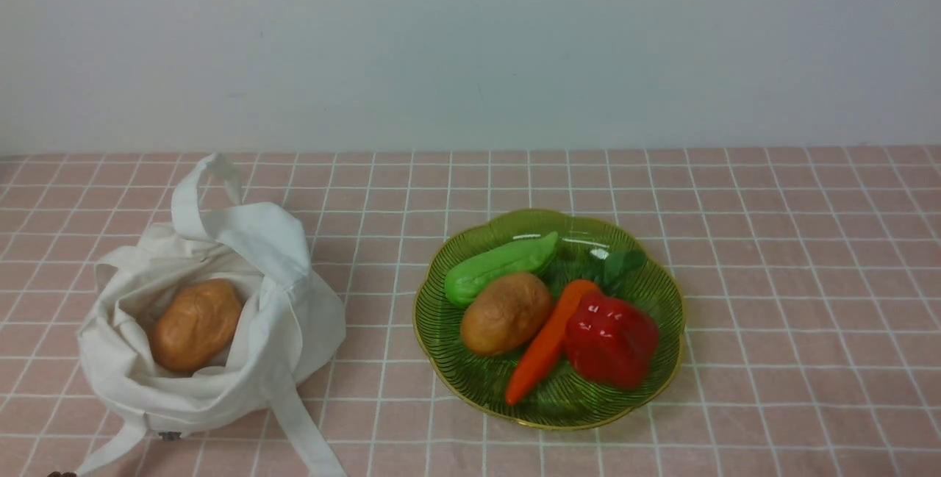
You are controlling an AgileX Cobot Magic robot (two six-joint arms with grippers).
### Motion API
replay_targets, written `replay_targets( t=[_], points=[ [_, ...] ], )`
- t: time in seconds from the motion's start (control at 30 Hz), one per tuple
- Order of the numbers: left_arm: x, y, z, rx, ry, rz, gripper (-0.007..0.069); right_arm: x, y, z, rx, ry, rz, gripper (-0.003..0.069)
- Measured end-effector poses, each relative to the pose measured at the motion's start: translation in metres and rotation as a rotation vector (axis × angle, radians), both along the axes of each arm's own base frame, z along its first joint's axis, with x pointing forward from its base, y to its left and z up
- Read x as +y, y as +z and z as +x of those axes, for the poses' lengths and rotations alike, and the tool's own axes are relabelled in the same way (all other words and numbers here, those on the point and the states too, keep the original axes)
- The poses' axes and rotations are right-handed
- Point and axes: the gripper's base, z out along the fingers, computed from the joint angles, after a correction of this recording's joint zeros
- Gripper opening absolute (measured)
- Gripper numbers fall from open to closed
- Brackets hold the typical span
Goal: Take vegetables from bag on pink coffee tablecloth place on plate.
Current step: 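Reach into the cloth bag and grasp the potato inside with the left gripper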
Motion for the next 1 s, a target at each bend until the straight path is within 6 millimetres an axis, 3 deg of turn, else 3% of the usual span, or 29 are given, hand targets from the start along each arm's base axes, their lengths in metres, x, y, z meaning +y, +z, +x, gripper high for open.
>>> replay_targets(
  t=[0.23,0.4,0.5,0.6,0.7,0.8,0.9,1.0],
  points=[
    [-0.002,0.016,0.003,-0.161,0.034,-0.27,-0.0005,0.0,0.0,0.0,0.0,0.0,0.0,-0.0015],
    [0.007,0.038,0.004,-0.391,0.114,-0.511,-0.0005,0.0,0.0,0.0,0.0,0.0,0.0,-0.0015],
    [0.014,0.06,-0.001,-0.555,0.156,-0.598,-0.0005,0.0,0.0,0.0,0.0,0.0,0.0,-0.0015],
    [0.013,0.094,-0.006,-0.608,0.12,-0.58,-0.0005,0.0,0.0,0.0,0.0,0.0,0.0,-0.0015],
    [0.005,0.127,0.0,-0.515,0.066,-0.47,-0.0005,0.0,0.0,0.0,0.0,0.0,0.0,-0.0015],
    [-0.009,0.161,0.026,-0.231,-0.029,-0.388,-0.0005,0.0,0.0,0.0,0.0,0.0,0.0,-0.0015],
    [-0.021,0.177,0.063,0.065,-0.102,-0.308,-0.0005,0.0,0.0,0.0,0.0,0.0,0.0,-0.0015],
    [-0.028,0.176,0.104,0.37,-0.164,-0.205,-0.0005,0.0,0.0,0.0,0.0,0.0,0.0,-0.0015]
  ],
)
